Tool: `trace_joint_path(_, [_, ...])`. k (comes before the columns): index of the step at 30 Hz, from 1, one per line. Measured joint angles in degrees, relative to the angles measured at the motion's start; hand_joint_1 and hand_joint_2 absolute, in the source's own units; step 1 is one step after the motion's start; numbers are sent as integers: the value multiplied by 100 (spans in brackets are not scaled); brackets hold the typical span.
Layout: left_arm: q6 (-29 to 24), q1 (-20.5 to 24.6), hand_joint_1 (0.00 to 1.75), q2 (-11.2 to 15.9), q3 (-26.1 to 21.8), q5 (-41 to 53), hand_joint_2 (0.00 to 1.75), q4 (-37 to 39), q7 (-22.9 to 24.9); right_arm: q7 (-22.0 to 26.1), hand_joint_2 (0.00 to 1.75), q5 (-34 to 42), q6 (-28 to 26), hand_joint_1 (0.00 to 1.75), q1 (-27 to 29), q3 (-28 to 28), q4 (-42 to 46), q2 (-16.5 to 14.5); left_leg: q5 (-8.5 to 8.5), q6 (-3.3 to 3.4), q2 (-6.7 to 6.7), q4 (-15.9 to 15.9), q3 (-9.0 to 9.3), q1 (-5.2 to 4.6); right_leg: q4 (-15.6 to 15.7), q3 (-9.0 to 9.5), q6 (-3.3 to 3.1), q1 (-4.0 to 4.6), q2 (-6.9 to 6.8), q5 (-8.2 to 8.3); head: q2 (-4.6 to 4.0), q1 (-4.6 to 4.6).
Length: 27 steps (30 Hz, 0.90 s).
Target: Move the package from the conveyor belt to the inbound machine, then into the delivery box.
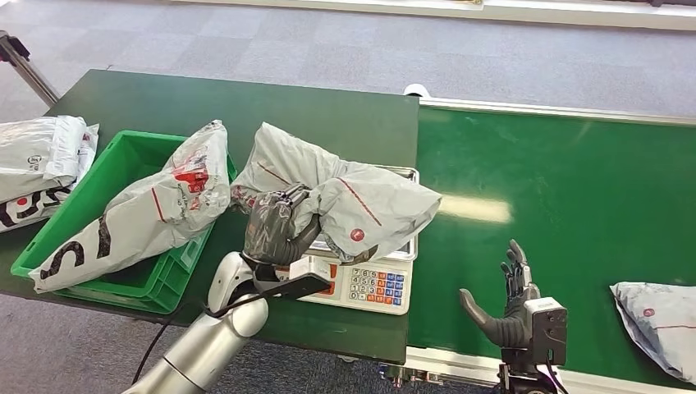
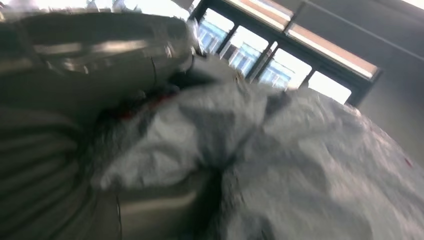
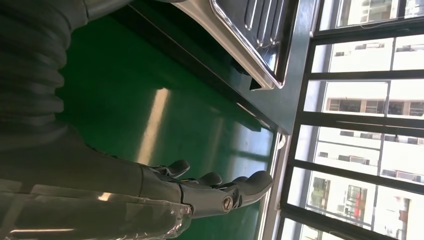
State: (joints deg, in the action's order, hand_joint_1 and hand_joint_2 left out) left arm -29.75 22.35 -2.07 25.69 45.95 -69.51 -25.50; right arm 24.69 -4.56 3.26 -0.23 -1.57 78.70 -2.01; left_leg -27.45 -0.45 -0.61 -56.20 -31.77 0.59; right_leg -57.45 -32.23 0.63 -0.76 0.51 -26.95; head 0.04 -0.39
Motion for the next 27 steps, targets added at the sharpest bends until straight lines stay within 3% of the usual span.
trace_joint_path(3, [-616, -67, 175, 2, 28, 162, 175, -285, -643, 32, 175, 70, -34, 0, 15, -1, 2, 28, 0, 0, -1, 0, -1, 0, 0, 0, 0, 0, -2, 0, 0, 1])
trace_joint_path(8, [-758, -339, 175, -87, 40, 641, 175, -1279, -1348, 86, 175, 184, -102, 0, 90, -2, 27, 108, -4, 1, 0, 0, -4, -1, 0, -2, 0, -1, -1, -1, 0, 1])
trace_joint_path(13, [-759, -601, 175, -226, -56, 1518, 175, -2518, -1434, 109, 175, 213, -155, 0, 203, -1, 110, 152, -5, 1, -1, 0, -5, -1, 1, -4, 0, -1, -1, -1, 0, 0])
trace_joint_path(17, [-758, -672, 175, -311, -263, 2052, 175, -3087, -1444, 110, 175, 219, -196, 0, 251, 2, 166, 170, -4, 1, -1, 1, -3, 0, 1, -3, 0, 0, -1, -1, 0, 0])
trace_joint_path(22, [-758, -708, 175, -490, -1053, 2696, 175, -3592, -1444, 102, 175, 188, -248, 0, 366, 22, 283, 177, -2, 0, 0, 1, -2, 0, 1, 0, 0, 0, -1, -1, 0, 0])
trace_joint_path(25, [-758, -725, 175, -634, -1845, 3043, 175, -3795, -1394, 87, 175, 107, -294, 0, 452, 41, 358, 157, -2, 0, 0, 2, -2, 0, 0, -1, 0, 0, -1, -1, 0, 1])
trace_joint_path(27, [-758, -725, 175, -710, -2437, 3301, 175, -3798, -1079, 84, 175, 49, -319, 0, 486, 45, 397, 132, -3, 0, 3, 2, -2, 0, 0, -3, -1, 0, 2, -1, 0, 1])
